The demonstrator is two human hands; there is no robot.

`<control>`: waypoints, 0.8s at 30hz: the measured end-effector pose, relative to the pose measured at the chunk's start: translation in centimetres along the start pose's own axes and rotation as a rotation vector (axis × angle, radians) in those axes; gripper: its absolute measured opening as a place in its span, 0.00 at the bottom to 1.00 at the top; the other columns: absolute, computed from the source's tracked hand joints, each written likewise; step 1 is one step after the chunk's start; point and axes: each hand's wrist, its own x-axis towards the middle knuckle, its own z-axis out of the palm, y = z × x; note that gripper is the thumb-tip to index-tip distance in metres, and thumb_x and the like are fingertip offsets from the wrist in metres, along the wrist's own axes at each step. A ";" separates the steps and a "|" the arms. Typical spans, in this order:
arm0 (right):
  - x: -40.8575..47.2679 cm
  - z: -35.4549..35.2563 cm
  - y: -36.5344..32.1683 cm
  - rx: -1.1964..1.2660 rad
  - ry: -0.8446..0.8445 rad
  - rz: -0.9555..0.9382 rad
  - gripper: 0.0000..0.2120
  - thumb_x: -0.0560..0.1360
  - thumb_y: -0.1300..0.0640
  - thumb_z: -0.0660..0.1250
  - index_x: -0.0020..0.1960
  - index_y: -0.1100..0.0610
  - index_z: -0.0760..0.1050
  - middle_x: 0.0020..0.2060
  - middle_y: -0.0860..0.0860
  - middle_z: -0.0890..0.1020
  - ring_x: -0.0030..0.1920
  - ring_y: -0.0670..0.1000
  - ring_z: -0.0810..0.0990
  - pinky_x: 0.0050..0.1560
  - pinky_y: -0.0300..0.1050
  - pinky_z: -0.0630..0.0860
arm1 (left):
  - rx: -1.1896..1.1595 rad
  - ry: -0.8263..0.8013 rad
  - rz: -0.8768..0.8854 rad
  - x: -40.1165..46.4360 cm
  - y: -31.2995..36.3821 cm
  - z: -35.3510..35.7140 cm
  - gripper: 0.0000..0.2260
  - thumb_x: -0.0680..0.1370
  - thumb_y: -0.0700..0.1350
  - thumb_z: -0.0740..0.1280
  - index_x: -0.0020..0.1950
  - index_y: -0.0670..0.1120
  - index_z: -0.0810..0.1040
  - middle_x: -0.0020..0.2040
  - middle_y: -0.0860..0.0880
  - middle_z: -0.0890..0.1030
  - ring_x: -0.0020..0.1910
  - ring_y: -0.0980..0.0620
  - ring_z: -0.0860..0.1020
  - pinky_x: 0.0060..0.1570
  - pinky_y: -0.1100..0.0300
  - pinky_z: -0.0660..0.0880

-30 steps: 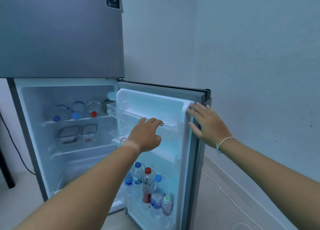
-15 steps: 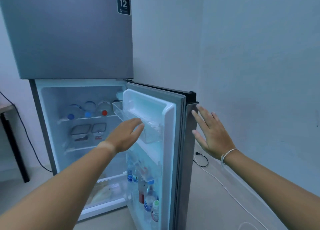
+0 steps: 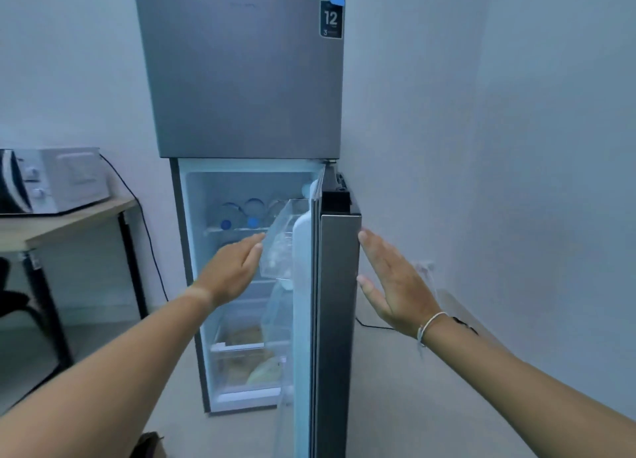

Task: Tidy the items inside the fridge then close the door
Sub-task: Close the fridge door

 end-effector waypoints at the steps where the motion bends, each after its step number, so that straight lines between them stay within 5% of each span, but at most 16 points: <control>1: 0.3 0.6 -0.4 0.024 -0.012 -0.008 0.29 0.77 0.50 0.54 0.75 0.50 0.48 0.74 0.49 0.58 0.74 0.49 0.57 0.73 0.45 0.55 | 0.015 0.015 -0.002 -0.4 -0.6 -0.3 0.20 0.82 0.46 0.51 0.73 0.44 0.64 0.74 0.49 0.68 0.74 0.51 0.64 0.71 0.60 0.57; 4: 1.9 3.1 -2.4 0.086 -0.033 -0.048 0.29 0.77 0.50 0.54 0.75 0.52 0.49 0.75 0.50 0.56 0.74 0.50 0.57 0.74 0.45 0.53 | 0.071 0.087 -0.036 -2.0 -3.0 -2.2 0.21 0.81 0.49 0.51 0.72 0.44 0.67 0.71 0.46 0.71 0.71 0.48 0.68 0.70 0.55 0.61; 7: 3.5 5.3 -4.2 0.102 -0.047 -0.081 0.28 0.77 0.49 0.54 0.75 0.55 0.52 0.75 0.51 0.57 0.74 0.51 0.58 0.73 0.46 0.54 | 0.152 0.213 -0.046 -3.8 -4.7 -4.4 0.23 0.76 0.54 0.49 0.60 0.44 0.76 0.57 0.45 0.79 0.59 0.45 0.75 0.59 0.53 0.70; 10: 4.8 7.6 -5.8 0.073 -0.084 -0.117 0.27 0.77 0.48 0.53 0.74 0.53 0.54 0.74 0.49 0.58 0.73 0.51 0.59 0.73 0.48 0.56 | 0.292 0.236 0.009 -5.5 -5.9 -6.2 0.23 0.75 0.55 0.48 0.51 0.44 0.78 0.47 0.47 0.79 0.48 0.47 0.76 0.47 0.56 0.71; 13: 6.4 9.8 -6.8 0.001 -0.125 -0.190 0.26 0.76 0.48 0.54 0.73 0.54 0.57 0.73 0.52 0.64 0.72 0.55 0.66 0.71 0.50 0.60 | 0.458 0.195 0.133 -6.3 -6.5 -6.9 0.17 0.76 0.50 0.53 0.50 0.45 0.79 0.45 0.48 0.80 0.45 0.46 0.78 0.45 0.60 0.70; 19: 10.3 14.0 -7.1 -0.105 -0.202 -0.235 0.26 0.72 0.47 0.56 0.68 0.56 0.68 0.67 0.55 0.75 0.62 0.58 0.78 0.58 0.56 0.76 | 0.777 0.085 0.366 -4.4 -6.9 -5.9 0.15 0.73 0.47 0.61 0.57 0.47 0.78 0.56 0.46 0.81 0.55 0.46 0.79 0.58 0.54 0.74; 24: 14.0 17.6 -5.2 -0.173 -0.263 -0.233 0.27 0.71 0.47 0.54 0.66 0.57 0.73 0.65 0.55 0.77 0.60 0.57 0.80 0.56 0.55 0.77 | 1.020 -0.065 0.284 0.5 -7.4 -4.5 0.24 0.72 0.51 0.57 0.66 0.48 0.74 0.66 0.45 0.77 0.66 0.42 0.75 0.67 0.45 0.70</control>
